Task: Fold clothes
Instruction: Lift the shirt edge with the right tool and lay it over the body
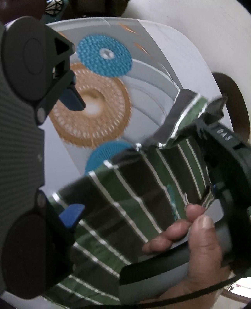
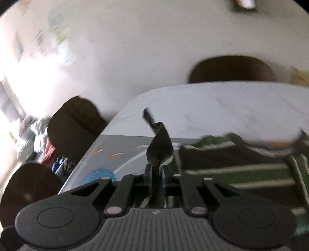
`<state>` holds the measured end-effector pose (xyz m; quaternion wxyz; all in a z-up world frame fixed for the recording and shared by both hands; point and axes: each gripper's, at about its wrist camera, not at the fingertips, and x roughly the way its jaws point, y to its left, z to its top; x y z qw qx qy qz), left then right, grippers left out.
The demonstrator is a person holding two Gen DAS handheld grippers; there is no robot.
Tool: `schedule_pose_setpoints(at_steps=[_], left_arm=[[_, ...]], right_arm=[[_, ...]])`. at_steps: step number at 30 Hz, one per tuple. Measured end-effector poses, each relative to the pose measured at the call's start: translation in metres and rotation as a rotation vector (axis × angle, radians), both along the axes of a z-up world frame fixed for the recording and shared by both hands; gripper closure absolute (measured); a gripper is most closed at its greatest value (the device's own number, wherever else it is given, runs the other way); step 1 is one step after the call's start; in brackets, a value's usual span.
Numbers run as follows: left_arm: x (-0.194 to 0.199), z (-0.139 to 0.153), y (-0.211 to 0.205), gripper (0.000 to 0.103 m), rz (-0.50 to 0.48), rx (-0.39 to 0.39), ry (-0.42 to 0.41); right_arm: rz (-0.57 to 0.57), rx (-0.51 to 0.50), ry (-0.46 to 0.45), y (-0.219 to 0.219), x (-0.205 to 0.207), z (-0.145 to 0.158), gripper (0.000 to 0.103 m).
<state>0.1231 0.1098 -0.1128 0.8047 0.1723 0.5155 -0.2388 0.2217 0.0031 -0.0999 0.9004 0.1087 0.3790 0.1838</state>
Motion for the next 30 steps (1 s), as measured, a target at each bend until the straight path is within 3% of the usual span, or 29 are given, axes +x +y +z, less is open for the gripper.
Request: schedule_pose_setpoints(at_steps=[10, 13, 16, 23, 30], left_arm=[[-0.007, -0.007, -0.022, 0.0, -0.061, 0.013, 0.016], [-0.007, -0.007, -0.026, 0.0, -0.064, 0.015, 0.016], [-0.005, -0.007, -0.027, 0.0, -0.058, 0.017, 0.013], [-0.002, -0.006, -0.024, 0.0, -0.05, 0.013, 0.012], [0.001, -0.009, -0.013, 0.0, -0.033, -0.001, 0.019]], right_arm=[[-0.104, -0.011, 0.071, -0.036, -0.014, -0.029, 0.092], [-0.119, -0.046, 0.086, -0.041, -0.015, -0.032, 0.072], [-0.117, -0.075, 0.069, -0.046, -0.018, -0.027, 0.071], [-0.062, -0.103, -0.016, -0.045, 0.002, -0.007, 0.071], [0.04, -0.144, -0.014, -0.012, 0.039, -0.019, 0.071]])
